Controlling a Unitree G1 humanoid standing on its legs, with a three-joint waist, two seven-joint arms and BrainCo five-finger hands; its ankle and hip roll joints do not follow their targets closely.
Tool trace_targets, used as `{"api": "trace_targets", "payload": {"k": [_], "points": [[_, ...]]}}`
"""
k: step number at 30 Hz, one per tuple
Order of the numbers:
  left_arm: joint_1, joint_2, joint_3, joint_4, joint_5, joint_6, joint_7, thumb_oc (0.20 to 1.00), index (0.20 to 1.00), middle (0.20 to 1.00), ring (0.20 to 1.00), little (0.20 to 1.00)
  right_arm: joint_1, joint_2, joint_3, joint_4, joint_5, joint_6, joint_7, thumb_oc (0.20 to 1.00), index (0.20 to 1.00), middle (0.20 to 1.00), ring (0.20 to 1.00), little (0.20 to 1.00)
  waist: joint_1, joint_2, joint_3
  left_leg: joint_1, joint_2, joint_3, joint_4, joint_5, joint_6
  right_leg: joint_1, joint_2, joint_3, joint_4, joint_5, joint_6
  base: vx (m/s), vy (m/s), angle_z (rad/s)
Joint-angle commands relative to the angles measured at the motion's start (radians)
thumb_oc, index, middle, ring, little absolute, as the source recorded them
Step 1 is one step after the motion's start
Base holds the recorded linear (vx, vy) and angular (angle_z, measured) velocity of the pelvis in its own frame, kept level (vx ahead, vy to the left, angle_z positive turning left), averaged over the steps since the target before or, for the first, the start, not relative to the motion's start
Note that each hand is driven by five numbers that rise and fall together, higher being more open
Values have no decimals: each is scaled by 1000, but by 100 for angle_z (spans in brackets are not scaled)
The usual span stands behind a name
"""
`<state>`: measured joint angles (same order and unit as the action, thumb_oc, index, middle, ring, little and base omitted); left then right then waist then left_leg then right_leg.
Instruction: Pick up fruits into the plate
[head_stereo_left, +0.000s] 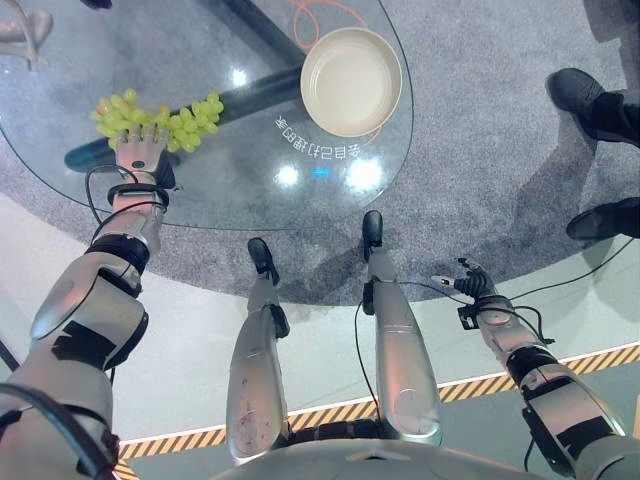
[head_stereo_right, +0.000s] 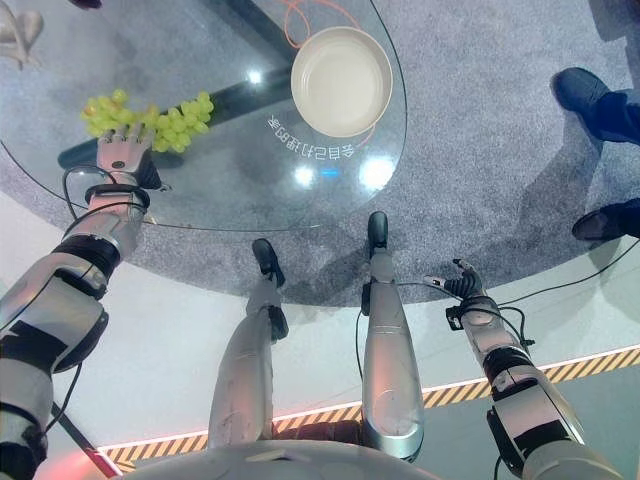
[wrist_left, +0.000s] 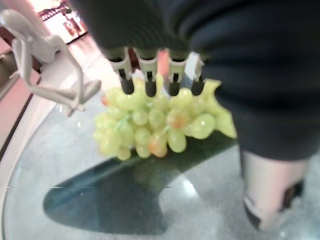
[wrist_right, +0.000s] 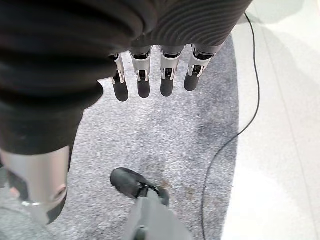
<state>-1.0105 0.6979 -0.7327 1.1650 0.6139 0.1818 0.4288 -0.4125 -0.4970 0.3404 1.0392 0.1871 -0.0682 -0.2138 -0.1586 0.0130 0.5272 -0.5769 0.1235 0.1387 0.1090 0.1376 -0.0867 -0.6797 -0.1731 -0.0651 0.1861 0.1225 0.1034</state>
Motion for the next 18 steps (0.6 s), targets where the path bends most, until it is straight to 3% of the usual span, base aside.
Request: {"api": "trace_targets", "payload": {"k": [1, 5, 8, 18], "points": [[-45, 69, 30, 48, 2, 71, 88, 1000, 1000, 1000, 1000, 1000, 52, -44, 22, -21, 30, -27, -22, 1000, 1000, 1000, 1000, 1000, -3, -17, -7, -154, -94, -30, 193, -123, 38, -92, 123, 21, 204, -153, -45, 44, 2, 10], [-53, 75, 77, 17, 42, 115, 253, 1000, 1000, 1000, 1000, 1000, 47, -37, 31, -20, 30, -44, -7, 1000, 1000, 1000, 1000, 1000, 4, -19, -7, -192, -92, -44, 209, -126, 41, -134, 132, 30, 227, -164, -49, 44, -15, 6], [-62, 86, 105, -3, 103, 108, 353, 1000, 1000, 1000, 1000, 1000, 58, -28, 39, -32, 39, -46, -3, 1000, 1000, 1000, 1000, 1000, 10, -30, -7, -198, -92, -51, 207, -126, 39, -137, 135, 28, 223, -163, -48, 26, -45, -1], [-110, 102, 117, 35, 69, 95, 428, 1000, 1000, 1000, 1000, 1000, 81, -32, 35, -23, 50, -65, 4, 1000, 1000, 1000, 1000, 1000, -2, -47, -7, -253, -94, -59, 272, -152, 43, -185, 132, 36, 254, -161, -53, 35, 0, -2]]}}
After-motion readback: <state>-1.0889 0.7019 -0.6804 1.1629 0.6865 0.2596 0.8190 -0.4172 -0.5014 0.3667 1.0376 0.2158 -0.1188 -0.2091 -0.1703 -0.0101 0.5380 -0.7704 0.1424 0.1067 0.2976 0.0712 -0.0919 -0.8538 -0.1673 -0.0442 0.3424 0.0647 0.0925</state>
